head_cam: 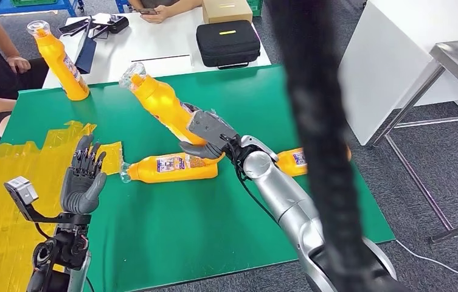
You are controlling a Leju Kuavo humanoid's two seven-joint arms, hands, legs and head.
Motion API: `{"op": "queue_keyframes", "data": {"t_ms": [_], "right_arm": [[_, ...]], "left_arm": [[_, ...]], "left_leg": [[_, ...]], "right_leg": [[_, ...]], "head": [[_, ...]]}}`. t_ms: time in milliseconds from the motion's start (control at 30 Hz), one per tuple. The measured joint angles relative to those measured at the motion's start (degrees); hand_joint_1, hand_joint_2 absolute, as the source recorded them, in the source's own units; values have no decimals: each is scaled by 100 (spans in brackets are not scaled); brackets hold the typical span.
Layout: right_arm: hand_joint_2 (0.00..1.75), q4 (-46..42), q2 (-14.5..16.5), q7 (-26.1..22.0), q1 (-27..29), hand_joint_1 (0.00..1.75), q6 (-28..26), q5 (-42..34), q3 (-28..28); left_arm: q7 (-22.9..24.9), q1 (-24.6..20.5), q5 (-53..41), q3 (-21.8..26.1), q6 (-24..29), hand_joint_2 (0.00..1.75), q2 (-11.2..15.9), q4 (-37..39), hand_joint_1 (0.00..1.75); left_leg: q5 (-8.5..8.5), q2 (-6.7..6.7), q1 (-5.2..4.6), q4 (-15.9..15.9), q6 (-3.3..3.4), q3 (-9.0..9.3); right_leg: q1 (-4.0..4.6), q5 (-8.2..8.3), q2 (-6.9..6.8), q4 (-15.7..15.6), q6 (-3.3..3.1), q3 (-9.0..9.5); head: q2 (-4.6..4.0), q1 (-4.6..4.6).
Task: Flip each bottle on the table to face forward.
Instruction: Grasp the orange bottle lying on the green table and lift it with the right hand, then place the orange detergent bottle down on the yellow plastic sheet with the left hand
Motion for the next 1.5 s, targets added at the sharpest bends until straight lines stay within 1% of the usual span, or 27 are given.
{"op": "queue_keyframes", "data": {"t_ms": [100, 167, 233, 267, 333, 433, 533, 633, 867, 1200, 1400, 1500], "right_arm": [[175, 261, 168, 231, -232, 175, -268, 95, 2], [175, 509, 398, 516, -475, 175, -535, 227, 44], [175, 719, 645, 859, -675, 175, -781, 139, 248], [175, 795, 747, 1023, -737, 175, -892, -51, 445], [175, 913, 896, 1250, -797, 175, -1127, -631, 1012], [175, 1073, 1019, 1343, -815, 175, -1486, -1441, 2019], [175, 1216, 1045, 1337, -906, 175, -1616, -1690, 2647], [175, 1332, 1039, 1328, -933, 175, -1617, -1720, 3020], [175, 1409, 1065, 1308, -607, 175, -1617, -1657, 3741], [175, 1407, 1076, 1315, -456, 175, -1661, -1517, 4145], [175, 1331, 1080, 1433, -349, 175, -1816, -1312, 4342], [175, 1303, 1081, 1490, -326, 175, -1904, -1169, 4410]], "left_arm": [[-77, -32, -93, -130, 61, 175, -14, -66, 0], [-105, -105, -118, -268, 122, 175, -58, -92, 0], [-131, -230, -75, -400, 185, 175, -122, -95, 0], [-141, -303, -43, -456, 218, 175, -150, -95, 0], [-142, -437, 37, -544, 277, 175, -189, -94, 0], [-114, -568, 122, -617, 329, 175, -221, -91, 0], [-108, -583, 178, -624, 356, 175, -229, -72, 0], [-122, -588, 294, -601, 343, 175, -226, 17, 0], [-184, -709, 746, -448, 111, 175, -187, 373, 0], [-68, -761, 1032, -201, -4, 175, -105, 637, 0], [-14, -768, 999, -26, 84, 175, -69, 756, 0], [59, -800, 828, 27, 201, 175, -51, 809, 0]], "left_leg": [[0, 2, 0, 0, 0, -9], [0, 5, 0, 0, 0, -12], [1, 6, 3, 0, -1, -12], [1, 5, 4, 0, -2, -12], [2, 4, 8, 0, -2, -12], [2, 4, 9, 0, -2, -15], [2, 3, 9, 0, -2, -20], [2, 4, 6, 0, -2, -20], [1, 6, 5, 1, -2, -23], [2, 6, 8, 0, -3, -25], [2, 3, 8, 0, -3, -29], [2, 2, 8, 0, -3, -30]], "right_leg": [[0, 0, 0, 0, 0, -10], [0, 3, 1, 1, -4, -15], [2, 6, 1, 1, -8, -16], [4, 6, 1, 1, -10, -16], [6, 6, 1, 1, -10, -17], [7, 5, 1, 1, -11, -21], [6, 5, 1, 1, -11, -26], [5, 5, 1, 1, -11, -27], [5, 5, 1, 1, -11, -30], [5, 5, 1, 1, -11, -32], [5, 5, 1, 2, -11, -33], [5, 5, 0, 2, -11, -33]], "head": [[0, 1], [0, 1], [0, 1], [0, 0], [0, 0], [0, 0], [0, 1], [0, 1], [0, 0], [0, 1], [0, 2], [0, 2]]}}
